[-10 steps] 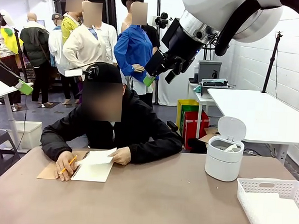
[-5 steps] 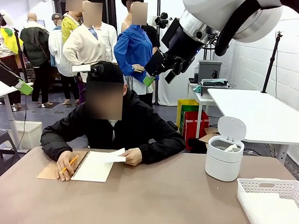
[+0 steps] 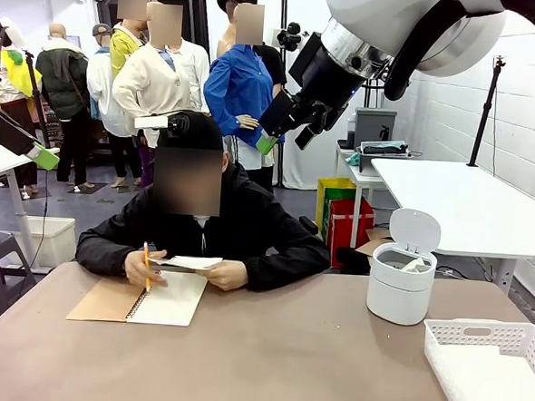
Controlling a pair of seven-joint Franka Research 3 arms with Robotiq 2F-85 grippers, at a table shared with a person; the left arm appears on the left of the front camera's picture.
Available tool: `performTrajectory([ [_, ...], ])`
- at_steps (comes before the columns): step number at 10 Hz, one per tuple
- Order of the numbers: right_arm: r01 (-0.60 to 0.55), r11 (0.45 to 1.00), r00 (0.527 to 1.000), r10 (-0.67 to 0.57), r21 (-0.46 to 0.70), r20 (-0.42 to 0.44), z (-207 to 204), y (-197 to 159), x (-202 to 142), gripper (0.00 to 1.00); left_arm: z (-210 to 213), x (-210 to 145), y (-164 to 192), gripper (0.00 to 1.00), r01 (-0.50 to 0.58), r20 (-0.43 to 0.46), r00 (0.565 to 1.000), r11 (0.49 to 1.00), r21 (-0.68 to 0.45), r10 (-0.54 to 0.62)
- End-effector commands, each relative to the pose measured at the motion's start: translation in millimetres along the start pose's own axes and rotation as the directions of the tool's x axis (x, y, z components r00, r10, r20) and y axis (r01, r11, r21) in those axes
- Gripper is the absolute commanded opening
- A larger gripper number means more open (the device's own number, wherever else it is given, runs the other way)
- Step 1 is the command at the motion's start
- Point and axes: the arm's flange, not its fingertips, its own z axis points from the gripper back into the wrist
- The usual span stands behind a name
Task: Sort the paper based on its condition.
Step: If a person hands you a paper, place it in the Organizing basket , and if it's crumpled, put it in the Trash can.
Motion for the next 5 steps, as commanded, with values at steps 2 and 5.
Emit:
performTrajectory([
  [2,0.003,1.0,1.0,-0.003,-0.002,0.001,-0.1,-1.8,-0.1,1.0,-0.1,-0.8,1.0,1.0,-0.003,0.005,1.0,1.0,0.003,0.003],
  [5,0.003,1.0,1.0,-0.003,-0.002,0.001,-0.1,-1.8,-0.1,1.0,-0.1,-0.8,1.0,1.0,-0.003,0.005,1.0,1.0,0.003,0.003],
])
